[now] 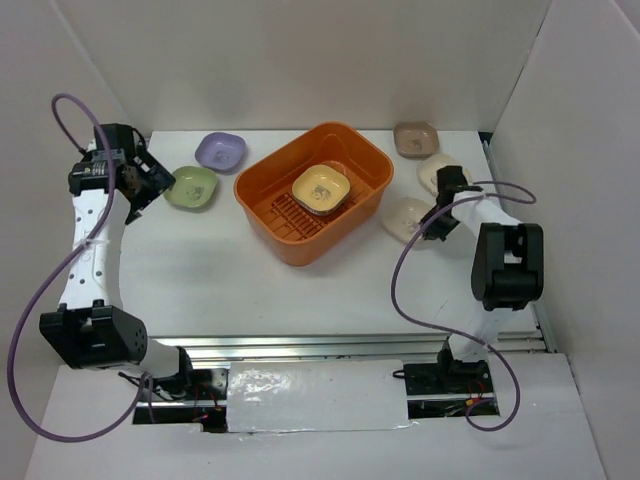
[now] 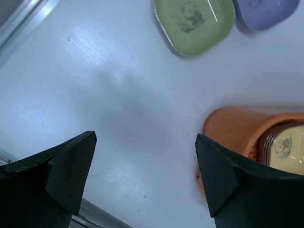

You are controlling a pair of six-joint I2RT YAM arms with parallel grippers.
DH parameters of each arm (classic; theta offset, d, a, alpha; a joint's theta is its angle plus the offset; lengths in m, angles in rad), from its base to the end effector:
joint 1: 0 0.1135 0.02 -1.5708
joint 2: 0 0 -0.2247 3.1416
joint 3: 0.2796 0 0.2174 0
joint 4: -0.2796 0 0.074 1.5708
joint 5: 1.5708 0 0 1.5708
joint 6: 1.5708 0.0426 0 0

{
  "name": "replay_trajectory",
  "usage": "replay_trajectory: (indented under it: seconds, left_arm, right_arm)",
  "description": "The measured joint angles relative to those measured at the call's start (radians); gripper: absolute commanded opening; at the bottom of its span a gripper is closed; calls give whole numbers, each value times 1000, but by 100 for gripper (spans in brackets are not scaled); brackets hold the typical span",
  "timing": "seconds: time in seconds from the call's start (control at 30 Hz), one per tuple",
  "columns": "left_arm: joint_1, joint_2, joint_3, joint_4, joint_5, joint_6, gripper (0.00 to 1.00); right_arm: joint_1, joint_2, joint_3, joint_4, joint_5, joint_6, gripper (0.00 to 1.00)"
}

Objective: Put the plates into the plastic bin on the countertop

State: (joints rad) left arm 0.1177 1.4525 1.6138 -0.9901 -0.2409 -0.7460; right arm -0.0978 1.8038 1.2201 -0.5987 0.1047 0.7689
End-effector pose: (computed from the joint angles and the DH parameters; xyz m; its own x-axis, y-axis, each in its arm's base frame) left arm 0.2650 0.0416 0.3444 -0.3516 -0.7053 -0.6156 -0.6981 0.6356 -0.3295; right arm 0.3214 -0.0360 0.1593 -0.5670 0.7505 -0.3394 0.7386 0.6457 0.1938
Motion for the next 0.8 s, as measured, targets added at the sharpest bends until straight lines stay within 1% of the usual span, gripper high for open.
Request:
replay_trajectory:
  seconds: [0.1, 0.2, 0.3, 0.37, 0.47, 0.67, 0.8]
  left_arm:
    - [76, -37, -27, -4, 1, 14, 99]
    - [113, -55, -39, -5, 2, 14, 99]
    - [116, -56, -49, -2, 14, 15, 99]
    - [116, -56, -57, -2, 21, 15, 99]
    - [116, -56, -59, -2, 29, 17, 99]
    - [116, -58, -59, 0, 35, 17, 99]
    - [123, -57, -60, 6, 38, 17, 99]
  right_arm:
    - [117, -78, -79, -25, 13, 34, 0]
    - [246, -219, -154, -83, 14, 86, 0]
    - [288, -347, -144, -142, 34, 143, 0]
    - [290, -402, -84, -198, 66, 175, 0]
    - [291, -433, 40, -277, 121, 202, 0]
    - [350, -487, 238, -285, 164, 235, 0]
    - [410, -441, 356, -280, 163, 241, 0]
